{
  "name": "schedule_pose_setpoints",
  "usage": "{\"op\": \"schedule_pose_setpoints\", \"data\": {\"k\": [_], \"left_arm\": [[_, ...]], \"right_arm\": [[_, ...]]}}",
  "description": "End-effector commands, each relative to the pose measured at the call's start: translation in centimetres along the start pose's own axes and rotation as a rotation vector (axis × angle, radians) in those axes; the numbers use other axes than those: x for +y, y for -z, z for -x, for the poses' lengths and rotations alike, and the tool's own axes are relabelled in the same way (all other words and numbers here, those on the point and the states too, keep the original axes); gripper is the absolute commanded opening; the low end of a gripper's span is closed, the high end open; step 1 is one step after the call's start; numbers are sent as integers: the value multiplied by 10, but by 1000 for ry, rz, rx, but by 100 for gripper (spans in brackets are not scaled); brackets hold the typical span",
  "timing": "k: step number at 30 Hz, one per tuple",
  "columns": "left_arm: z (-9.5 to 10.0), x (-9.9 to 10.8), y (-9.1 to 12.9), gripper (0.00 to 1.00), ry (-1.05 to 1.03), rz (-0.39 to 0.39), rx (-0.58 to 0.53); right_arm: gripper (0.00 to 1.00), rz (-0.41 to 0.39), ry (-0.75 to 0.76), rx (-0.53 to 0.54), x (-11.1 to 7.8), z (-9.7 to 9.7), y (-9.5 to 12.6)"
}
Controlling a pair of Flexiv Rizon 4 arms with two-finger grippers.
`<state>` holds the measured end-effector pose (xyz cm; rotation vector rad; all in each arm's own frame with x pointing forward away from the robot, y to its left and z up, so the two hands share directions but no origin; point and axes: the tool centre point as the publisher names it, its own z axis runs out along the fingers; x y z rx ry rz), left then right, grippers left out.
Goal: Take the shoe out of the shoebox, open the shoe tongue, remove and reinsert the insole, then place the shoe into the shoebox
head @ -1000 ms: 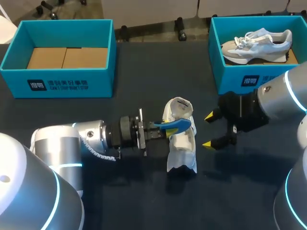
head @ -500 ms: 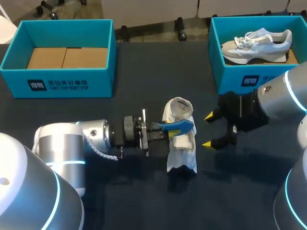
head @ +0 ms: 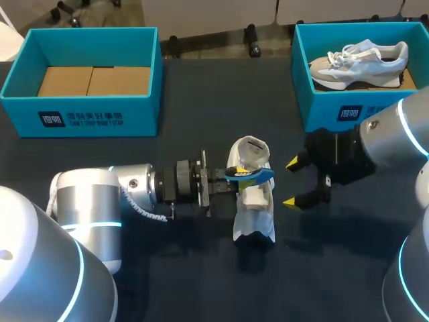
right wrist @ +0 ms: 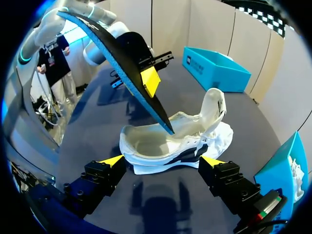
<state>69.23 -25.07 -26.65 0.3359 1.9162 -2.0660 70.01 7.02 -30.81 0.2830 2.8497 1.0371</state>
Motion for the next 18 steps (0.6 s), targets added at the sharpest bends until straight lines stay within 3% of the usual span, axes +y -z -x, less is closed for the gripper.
{"op": "schedule_pose_setpoints", "data": {"k": [1,18], "left_arm": [[1,6,-5,0,-5,-4,18],[-4,22,-25,0,-48,-26,74]], "right_arm": [[100,0,0,-1,0,0,0],[100,0,0,-1,0,0,0]]}}
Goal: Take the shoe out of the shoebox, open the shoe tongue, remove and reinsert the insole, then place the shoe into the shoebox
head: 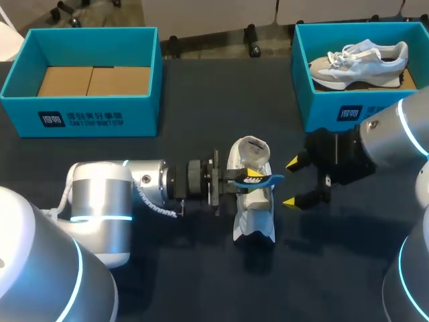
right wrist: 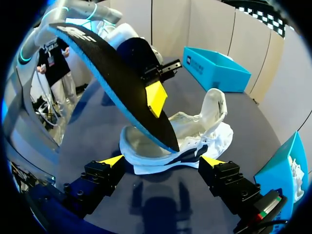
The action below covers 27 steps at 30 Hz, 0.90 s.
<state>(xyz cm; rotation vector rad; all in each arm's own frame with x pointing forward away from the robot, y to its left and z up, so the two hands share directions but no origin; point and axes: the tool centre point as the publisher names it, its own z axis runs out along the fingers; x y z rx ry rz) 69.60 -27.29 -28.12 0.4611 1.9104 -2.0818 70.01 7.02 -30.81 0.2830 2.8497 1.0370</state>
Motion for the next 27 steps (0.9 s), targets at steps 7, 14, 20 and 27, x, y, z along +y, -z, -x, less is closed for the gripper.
{"op": "schedule_pose_setpoints", "data": {"k": [7,14,20,27], "left_arm": [[-5,11,-2,0,-10,14,2],[-10,18,3,0,-13,39,0],[-14,22,6,0,-20,59,13],[-16,37,8,0,-15,91,7]], "right_arm": [[100,0,0,-1,0,0,0],[100,0,0,-1,0,0,0],[100,0,0,-1,0,0,0],[100,0,0,-1,0,0,0]]}}
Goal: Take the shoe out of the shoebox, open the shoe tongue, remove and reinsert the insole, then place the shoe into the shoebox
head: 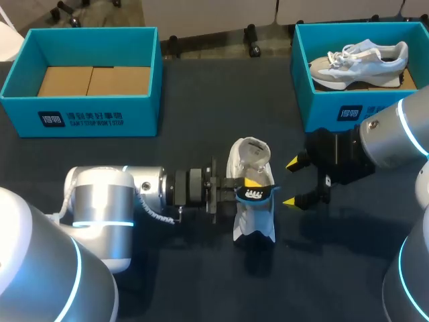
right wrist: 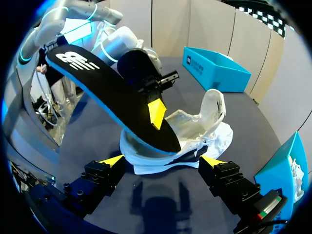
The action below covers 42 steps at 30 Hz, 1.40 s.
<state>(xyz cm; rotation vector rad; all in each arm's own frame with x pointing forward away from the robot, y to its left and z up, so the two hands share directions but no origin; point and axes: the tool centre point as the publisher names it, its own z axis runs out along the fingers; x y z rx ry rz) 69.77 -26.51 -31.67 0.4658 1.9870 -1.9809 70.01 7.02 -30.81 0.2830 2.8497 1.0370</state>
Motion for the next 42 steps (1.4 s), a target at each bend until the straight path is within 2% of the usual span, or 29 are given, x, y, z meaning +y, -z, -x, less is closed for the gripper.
{"op": "schedule_pose_setpoints", "data": {"k": [1,14,26,42], "left_arm": [[-3,6,-3,0,2,10,3],[-5,21,2,0,-7,55,12],[-1,20,5,0,-17,59,-18],[8,34,4,0,-14,94,-46]], "right_arm": [[100,0,0,-1,0,0,0],[100,0,0,-1,0,0,0],[100,0,0,-1,0,0,0],[100,0,0,-1,0,0,0]]}}
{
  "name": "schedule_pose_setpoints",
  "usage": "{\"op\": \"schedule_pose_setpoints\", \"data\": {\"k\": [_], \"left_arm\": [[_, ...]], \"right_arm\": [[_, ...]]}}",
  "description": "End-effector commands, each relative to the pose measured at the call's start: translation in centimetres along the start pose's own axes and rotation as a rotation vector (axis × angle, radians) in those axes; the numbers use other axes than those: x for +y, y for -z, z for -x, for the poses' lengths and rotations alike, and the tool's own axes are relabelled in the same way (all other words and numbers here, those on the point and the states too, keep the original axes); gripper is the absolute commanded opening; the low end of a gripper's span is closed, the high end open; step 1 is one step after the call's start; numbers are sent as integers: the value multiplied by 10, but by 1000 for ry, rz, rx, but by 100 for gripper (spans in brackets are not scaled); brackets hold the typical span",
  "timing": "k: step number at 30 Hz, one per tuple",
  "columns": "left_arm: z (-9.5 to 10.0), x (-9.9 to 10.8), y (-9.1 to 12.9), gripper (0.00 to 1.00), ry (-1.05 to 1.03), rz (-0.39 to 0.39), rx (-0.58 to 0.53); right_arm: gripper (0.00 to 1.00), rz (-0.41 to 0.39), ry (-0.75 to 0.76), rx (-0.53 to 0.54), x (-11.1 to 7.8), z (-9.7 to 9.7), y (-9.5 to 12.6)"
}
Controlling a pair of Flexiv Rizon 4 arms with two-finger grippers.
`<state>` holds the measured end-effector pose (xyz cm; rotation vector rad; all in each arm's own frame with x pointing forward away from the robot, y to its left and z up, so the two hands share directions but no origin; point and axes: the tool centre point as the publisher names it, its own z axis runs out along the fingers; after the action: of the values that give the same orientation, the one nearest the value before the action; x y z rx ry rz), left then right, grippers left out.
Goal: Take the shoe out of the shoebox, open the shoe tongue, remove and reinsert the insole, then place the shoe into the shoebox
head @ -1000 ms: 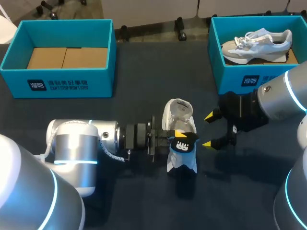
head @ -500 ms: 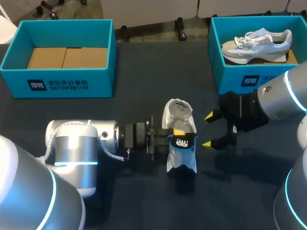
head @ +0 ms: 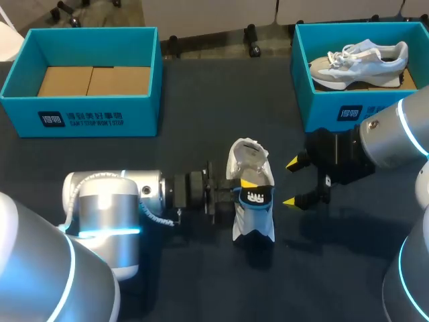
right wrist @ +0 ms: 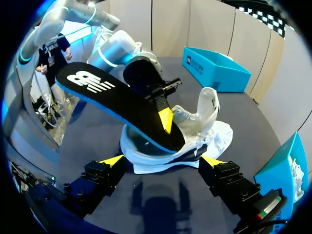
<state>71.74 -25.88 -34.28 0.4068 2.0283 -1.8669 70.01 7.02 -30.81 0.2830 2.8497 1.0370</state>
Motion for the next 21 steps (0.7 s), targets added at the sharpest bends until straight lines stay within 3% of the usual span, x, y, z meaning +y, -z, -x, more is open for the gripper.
{"op": "schedule_pose_setpoints", "data": {"k": [1,3,4,7,21], "left_arm": [[2,1,-4,0,1,4,0],[4,-1,-4,3,4,0,-3],[4,-2,-4,18,1,-3,-2],[3,-5,-2,38,6,-10,6],[6,-35,-2,41,-10,-68,3]], "right_arm": [[100,0,0,-1,0,0,0],[100,0,0,-1,0,0,0],[100,0,0,-1,0,0,0],[100,0,0,-1,0,0,0],[100,0,0,-1,0,0,0]]}}
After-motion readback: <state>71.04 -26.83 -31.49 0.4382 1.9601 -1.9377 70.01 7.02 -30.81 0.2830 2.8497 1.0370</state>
